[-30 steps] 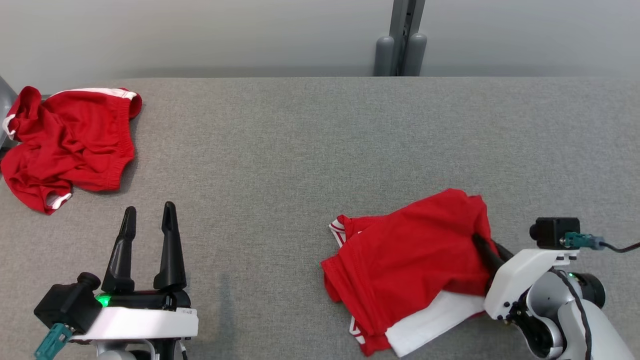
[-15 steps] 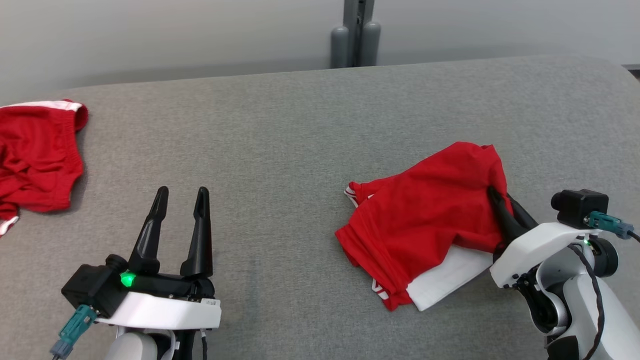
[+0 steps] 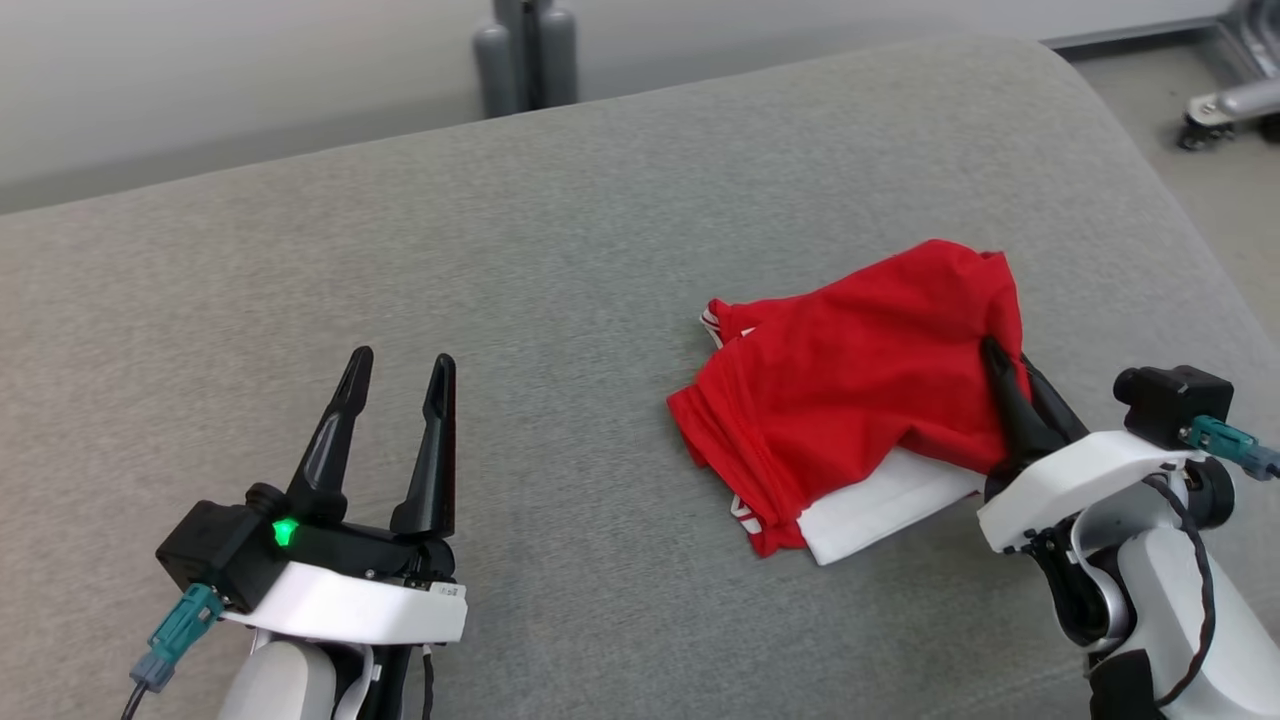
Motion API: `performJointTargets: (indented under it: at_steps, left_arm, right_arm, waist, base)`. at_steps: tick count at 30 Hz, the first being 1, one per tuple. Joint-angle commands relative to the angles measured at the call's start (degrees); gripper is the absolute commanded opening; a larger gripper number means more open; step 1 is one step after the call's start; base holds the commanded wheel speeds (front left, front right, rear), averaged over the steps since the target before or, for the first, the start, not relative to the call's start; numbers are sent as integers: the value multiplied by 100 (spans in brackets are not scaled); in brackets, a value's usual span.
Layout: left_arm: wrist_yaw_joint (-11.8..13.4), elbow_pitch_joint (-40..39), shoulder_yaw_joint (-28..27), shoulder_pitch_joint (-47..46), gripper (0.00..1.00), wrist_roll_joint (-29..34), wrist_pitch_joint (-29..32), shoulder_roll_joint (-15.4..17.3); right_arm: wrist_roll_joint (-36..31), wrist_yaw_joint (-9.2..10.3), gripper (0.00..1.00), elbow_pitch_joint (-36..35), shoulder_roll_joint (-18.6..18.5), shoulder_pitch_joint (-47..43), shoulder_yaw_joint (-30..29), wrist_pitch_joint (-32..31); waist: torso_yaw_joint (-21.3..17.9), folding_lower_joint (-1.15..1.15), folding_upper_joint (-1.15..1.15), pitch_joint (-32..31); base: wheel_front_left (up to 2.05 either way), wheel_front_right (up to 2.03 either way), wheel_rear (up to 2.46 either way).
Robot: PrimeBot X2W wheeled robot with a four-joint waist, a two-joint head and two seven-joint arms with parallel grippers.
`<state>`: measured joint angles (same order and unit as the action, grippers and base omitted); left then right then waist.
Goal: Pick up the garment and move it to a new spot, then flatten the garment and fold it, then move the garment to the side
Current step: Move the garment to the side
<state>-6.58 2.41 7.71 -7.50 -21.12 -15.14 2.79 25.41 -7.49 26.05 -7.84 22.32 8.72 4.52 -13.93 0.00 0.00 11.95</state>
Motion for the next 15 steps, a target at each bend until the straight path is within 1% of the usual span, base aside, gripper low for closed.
performJointTargets:
  at_steps: [1, 7, 9, 10, 15]
  left_arm:
    - [-31, 18, -8, -86, 100, 55, 2, 23]
    - [-60, 54, -5, -168, 100, 194, 2, 23]
    - [-73, 39, 1, -196, 100, 256, 2, 33]
    - [-85, 32, 21, -248, 100, 293, 2, 68]
    - [-90, 3, 120, -393, 100, 350, 2, 189]
  right_arm:
    - [73, -1, 0, 20, -82, 128, 56, 120]
    - [313, -1, 0, 362, -391, 676, 392, 549]
    - [456, -1, 0, 527, -517, 948, 473, 681]
    - [613, -1, 0, 711, -630, 1230, 557, 786]
    - [987, -1, 0, 1214, -864, 1931, 656, 987]
  waist:
    - [-187, 0, 0, 73]
    - [-408, 0, 0, 253]
    - [-442, 0, 0, 357]
    - [-459, 0, 0, 479]
    - [-435, 0, 0, 840]
  base:
    - [0, 0, 0]
    - [0, 0, 0]
    - [0, 0, 0]
    - [0, 0, 0]
    - [0, 0, 0]
